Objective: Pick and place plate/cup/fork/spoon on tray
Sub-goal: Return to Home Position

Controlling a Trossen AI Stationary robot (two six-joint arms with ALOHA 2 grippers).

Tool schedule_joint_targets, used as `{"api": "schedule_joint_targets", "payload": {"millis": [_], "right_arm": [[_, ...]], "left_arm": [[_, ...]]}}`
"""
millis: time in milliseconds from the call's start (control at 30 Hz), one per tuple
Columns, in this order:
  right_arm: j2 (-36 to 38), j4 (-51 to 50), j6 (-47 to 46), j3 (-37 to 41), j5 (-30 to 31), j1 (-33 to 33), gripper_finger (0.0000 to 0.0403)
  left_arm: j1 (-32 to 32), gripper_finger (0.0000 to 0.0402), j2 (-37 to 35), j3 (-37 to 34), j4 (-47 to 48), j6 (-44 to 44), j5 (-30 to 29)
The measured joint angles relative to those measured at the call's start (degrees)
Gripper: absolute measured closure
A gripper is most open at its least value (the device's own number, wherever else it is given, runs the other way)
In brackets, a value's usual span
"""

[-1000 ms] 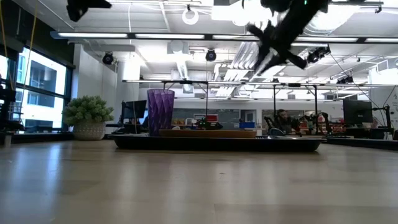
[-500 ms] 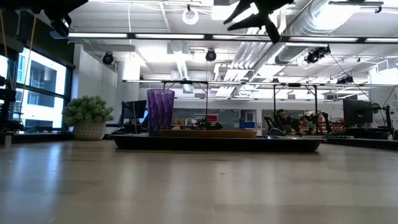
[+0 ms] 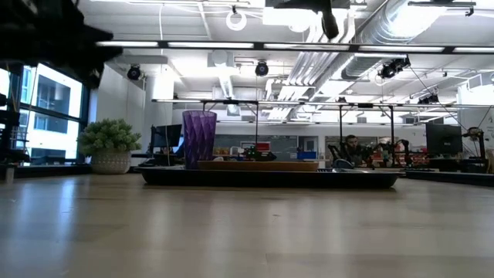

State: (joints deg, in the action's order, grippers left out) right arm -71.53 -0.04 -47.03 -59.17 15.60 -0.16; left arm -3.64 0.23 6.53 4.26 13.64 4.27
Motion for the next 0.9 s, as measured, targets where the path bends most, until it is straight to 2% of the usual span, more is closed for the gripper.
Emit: {"api": "schedule_joint_targets", "payload": {"millis": [200,367,533,700,800,900], "right_arm": [[6.6,1.6,10.8,0.0,-1.2,-0.3,0.0336],[17.0,0.2,21.2,0.0,-3.7,-2.0,0.0336],[29.1,-10.9,27.5,0.0,-5.1,-3.4,0.0336],[38.2,-24.6,29.2,0.4,0.0,-3.6,0.0336],[43.5,-23.8,31.1,5.4,-0.5,-3.6,0.0336],[49.8,-18.1,31.1,13.6,-3.1,-3.6,0.0336]], "left_arm": [[0.0,0.0277,0.4,-5.9,-5.8,6.5,0.2],[0.0,0.028,0.9,-5.8,-7.5,5.2,-0.2],[0.0,0.0281,1.0,-5.8,-5.4,7.3,-0.6],[0.0,0.0282,1.0,-5.8,-5.5,10.5,-0.8],[0.0,0.0281,1.0,-5.8,-5.5,11.7,-0.8],[0.0,0.0279,1.0,-5.8,-5.5,11.2,-0.9]]}}
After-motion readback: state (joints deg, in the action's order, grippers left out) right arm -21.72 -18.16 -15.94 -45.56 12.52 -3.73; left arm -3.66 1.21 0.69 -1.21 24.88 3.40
